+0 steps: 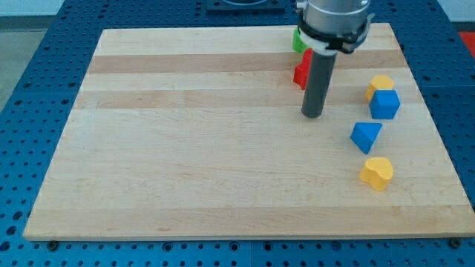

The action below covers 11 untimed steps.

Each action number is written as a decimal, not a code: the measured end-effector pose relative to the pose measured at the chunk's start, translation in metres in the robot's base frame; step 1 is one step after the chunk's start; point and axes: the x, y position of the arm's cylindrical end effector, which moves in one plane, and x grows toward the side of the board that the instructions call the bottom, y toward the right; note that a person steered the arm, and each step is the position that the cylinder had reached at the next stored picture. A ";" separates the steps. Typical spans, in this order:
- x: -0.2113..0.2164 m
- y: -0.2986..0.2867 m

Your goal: Move the blue triangle to the top of the yellow heart

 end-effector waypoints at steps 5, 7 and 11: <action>0.085 0.053; 0.076 0.066; 0.055 0.111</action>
